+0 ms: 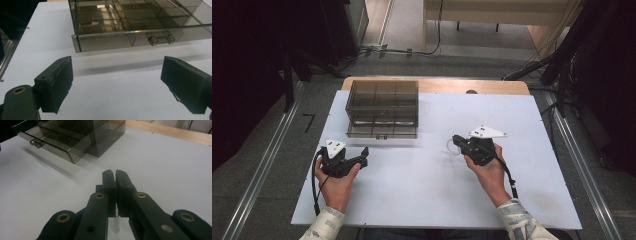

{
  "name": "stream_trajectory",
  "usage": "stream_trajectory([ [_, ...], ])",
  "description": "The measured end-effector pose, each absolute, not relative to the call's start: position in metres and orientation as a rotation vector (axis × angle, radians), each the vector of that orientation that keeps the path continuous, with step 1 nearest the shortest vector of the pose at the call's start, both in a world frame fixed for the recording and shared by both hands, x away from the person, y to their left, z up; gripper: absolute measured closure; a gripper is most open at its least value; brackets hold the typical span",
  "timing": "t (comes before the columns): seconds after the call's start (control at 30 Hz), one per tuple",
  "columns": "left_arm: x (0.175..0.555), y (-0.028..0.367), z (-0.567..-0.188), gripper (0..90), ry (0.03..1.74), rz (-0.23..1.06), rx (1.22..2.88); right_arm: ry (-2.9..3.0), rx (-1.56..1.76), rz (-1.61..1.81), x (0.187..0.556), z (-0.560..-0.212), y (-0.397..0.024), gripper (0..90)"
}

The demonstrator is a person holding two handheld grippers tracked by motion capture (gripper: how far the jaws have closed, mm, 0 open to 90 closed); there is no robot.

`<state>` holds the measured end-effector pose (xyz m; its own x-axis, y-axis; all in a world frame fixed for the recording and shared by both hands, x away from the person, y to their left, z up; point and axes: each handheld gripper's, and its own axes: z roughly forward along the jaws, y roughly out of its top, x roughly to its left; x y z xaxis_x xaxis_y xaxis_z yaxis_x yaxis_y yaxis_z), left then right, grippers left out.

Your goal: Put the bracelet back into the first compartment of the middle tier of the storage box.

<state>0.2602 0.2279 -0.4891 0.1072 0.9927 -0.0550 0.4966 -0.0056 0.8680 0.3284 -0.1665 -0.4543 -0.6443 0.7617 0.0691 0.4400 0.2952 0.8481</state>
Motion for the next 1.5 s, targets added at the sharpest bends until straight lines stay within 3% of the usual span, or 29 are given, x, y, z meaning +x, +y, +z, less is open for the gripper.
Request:
stream_trajectory([
  [1.07, 0.262, 0.222, -0.49, 15.1, 1.47, 0.796, 1.612, 2.321, 0.987, 1.361, 0.334, -0.457, -0.092, 85.1],
  [1.5, 0.264, 0.219, -0.491, 20.4, 1.465, 0.786, 1.63, 2.348, 0.948, 1.385, 0.335, -0.454, -0.065, 85.1],
])
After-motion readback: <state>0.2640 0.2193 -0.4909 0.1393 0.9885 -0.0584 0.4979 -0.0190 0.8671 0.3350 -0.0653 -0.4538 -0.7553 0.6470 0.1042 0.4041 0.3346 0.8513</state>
